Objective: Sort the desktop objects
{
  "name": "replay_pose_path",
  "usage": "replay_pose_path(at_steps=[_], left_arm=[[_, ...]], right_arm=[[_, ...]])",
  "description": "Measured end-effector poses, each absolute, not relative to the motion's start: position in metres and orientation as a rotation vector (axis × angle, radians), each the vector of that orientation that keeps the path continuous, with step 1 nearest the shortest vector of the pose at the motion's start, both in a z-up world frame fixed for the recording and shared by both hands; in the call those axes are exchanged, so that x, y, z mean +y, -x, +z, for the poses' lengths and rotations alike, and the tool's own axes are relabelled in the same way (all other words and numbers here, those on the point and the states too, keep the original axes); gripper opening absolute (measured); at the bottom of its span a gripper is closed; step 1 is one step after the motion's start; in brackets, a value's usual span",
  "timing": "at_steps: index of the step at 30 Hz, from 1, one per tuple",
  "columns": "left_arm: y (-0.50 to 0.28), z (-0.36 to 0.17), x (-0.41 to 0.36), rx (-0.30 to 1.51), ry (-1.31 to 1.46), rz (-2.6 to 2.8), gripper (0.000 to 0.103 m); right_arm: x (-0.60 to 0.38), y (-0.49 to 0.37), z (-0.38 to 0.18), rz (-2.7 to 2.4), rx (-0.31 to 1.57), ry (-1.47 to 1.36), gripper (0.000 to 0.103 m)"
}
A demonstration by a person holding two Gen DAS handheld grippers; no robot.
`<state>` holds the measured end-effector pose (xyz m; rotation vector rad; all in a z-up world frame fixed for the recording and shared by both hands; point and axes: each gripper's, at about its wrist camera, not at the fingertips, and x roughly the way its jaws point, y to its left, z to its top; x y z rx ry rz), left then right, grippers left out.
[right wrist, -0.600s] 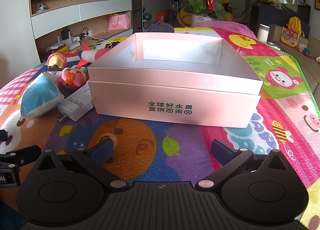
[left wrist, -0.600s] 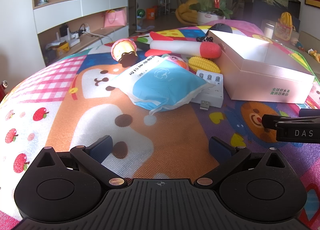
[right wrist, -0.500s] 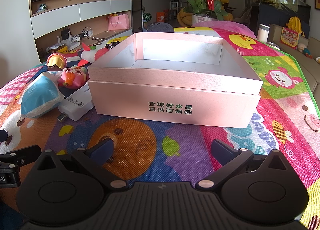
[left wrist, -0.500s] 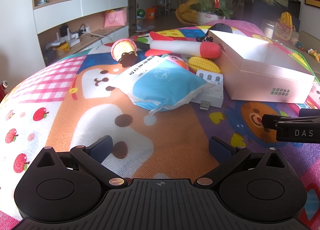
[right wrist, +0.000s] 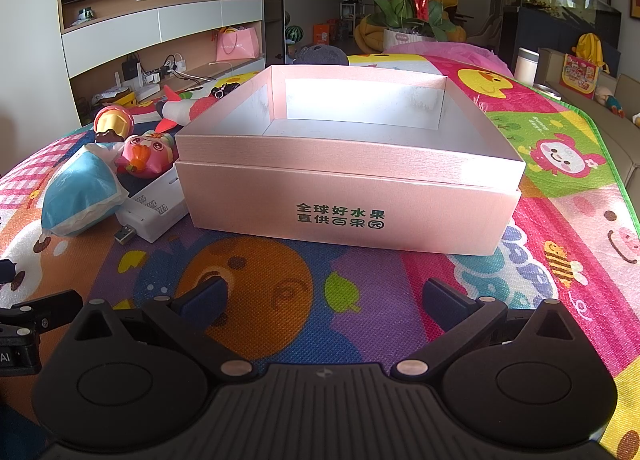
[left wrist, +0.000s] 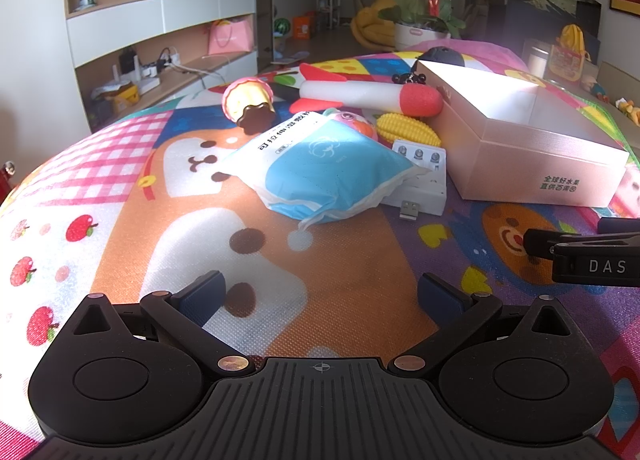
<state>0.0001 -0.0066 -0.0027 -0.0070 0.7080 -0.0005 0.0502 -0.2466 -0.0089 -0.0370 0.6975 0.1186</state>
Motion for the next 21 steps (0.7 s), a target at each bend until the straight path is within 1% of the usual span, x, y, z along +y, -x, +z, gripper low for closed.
replay_pose_path(at_steps=[21], left_arm=[[0.0002,-0.0018,-0.0065,0.705,0.014,-0.004,0.103]], right_arm=[[-0.2465,-0.0513,-0.0086,0.118,0.698,0.038,0.103]])
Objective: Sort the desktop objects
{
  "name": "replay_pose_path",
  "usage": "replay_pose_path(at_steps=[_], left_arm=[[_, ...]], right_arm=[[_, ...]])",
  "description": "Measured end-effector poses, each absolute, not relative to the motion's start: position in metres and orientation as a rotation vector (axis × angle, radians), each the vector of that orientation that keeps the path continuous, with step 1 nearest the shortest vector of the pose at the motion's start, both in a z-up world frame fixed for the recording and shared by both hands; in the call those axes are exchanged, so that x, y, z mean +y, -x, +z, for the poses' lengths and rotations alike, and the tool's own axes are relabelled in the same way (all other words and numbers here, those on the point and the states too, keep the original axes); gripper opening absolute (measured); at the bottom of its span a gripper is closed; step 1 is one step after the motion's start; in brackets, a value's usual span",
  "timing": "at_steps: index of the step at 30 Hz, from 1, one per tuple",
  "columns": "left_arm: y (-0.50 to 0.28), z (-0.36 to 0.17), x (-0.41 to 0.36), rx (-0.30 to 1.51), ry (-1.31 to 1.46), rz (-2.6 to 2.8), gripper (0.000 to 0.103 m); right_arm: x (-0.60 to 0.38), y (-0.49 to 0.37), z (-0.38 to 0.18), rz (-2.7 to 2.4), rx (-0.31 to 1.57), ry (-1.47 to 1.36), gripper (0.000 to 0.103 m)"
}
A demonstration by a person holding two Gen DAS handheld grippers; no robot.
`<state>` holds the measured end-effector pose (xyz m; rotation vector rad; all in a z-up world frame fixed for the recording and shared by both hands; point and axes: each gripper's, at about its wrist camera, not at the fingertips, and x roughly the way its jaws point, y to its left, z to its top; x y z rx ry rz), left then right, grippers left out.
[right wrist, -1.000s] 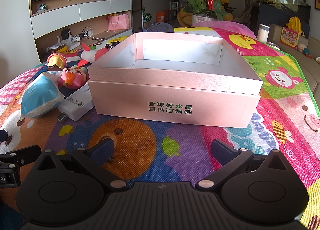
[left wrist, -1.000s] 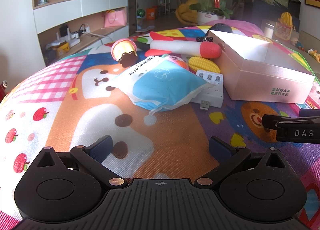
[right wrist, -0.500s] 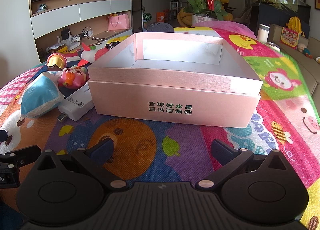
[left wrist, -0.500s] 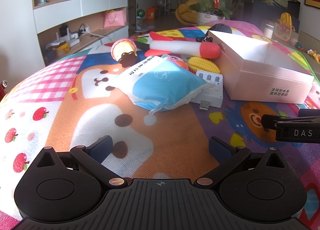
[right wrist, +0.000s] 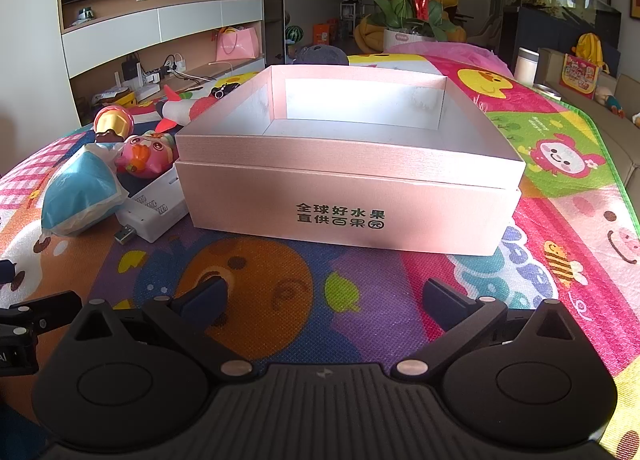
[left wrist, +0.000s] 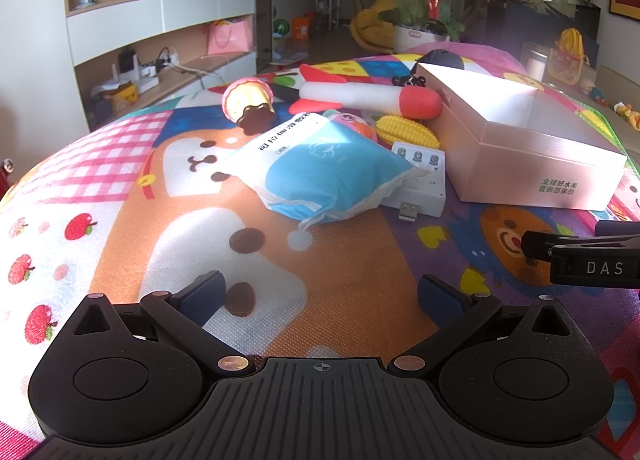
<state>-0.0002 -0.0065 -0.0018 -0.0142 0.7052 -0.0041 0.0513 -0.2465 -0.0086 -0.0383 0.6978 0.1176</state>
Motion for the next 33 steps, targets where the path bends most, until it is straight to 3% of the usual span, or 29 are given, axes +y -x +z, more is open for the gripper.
replay_pose_path(at_steps=[33], left_arm=[[-0.001,-0.002,-0.006,0.716,0.001,0.001,0.103]], right_arm=[[-0.251,-0.006,-0.004,0.114,0.739,0.037,0.103]])
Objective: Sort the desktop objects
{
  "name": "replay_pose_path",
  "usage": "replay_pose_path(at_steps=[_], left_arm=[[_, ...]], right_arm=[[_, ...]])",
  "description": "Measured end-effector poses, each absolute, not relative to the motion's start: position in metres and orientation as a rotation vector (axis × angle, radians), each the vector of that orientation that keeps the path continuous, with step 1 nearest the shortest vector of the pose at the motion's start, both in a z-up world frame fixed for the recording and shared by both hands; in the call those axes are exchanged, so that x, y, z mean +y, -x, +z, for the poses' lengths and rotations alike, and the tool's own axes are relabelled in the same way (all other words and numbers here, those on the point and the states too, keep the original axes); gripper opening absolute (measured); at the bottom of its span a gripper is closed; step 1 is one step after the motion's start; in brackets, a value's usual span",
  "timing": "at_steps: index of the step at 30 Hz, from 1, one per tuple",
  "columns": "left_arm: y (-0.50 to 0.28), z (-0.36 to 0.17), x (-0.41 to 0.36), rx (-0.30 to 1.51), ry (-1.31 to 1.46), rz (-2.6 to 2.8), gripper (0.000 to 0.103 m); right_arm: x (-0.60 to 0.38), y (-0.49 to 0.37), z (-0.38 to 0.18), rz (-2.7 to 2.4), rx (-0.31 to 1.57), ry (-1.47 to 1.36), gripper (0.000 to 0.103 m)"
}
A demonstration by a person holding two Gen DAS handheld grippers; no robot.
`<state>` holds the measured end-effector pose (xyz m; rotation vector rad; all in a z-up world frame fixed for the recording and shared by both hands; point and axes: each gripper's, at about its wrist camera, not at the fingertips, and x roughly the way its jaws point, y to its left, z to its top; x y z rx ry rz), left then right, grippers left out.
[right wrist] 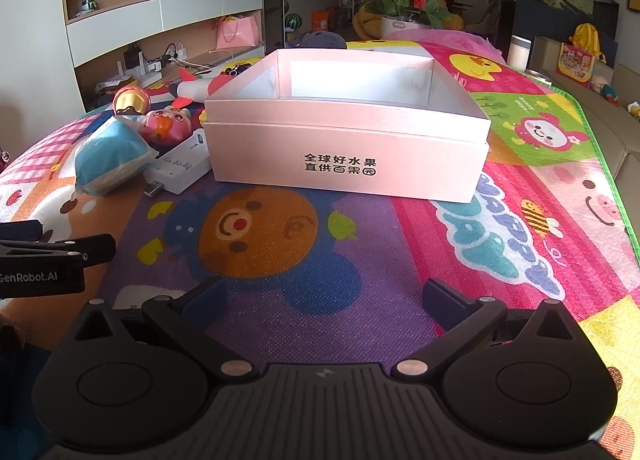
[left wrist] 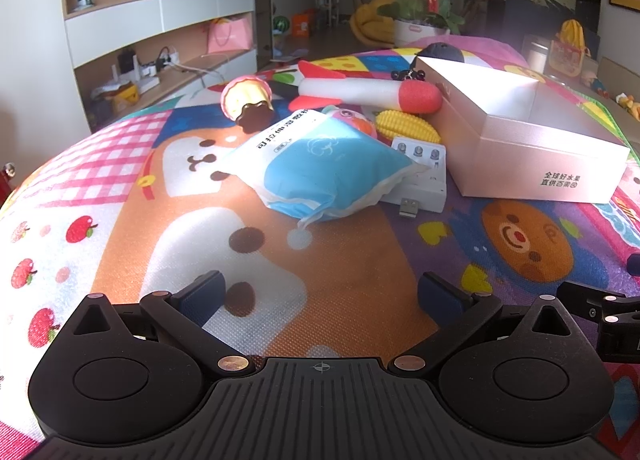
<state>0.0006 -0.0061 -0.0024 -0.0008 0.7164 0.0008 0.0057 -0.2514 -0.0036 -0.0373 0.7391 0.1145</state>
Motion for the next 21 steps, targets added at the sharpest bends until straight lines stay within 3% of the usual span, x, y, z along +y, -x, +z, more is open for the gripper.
replay_pose_path(at_steps=[12,21], left_arm=[[0.002,0.006,0.003,0.682,0.041,-0.033,0.103],[-0.023,0.020,-0.012,0.600,-0.129,-0.001,0.103]], right_arm=[[-0.253,-0.006,-0.003,0.115,0.736,0.034,0.103],[-0.253,-0.010,-0.002,0.116,0.757,0.032,0.103]])
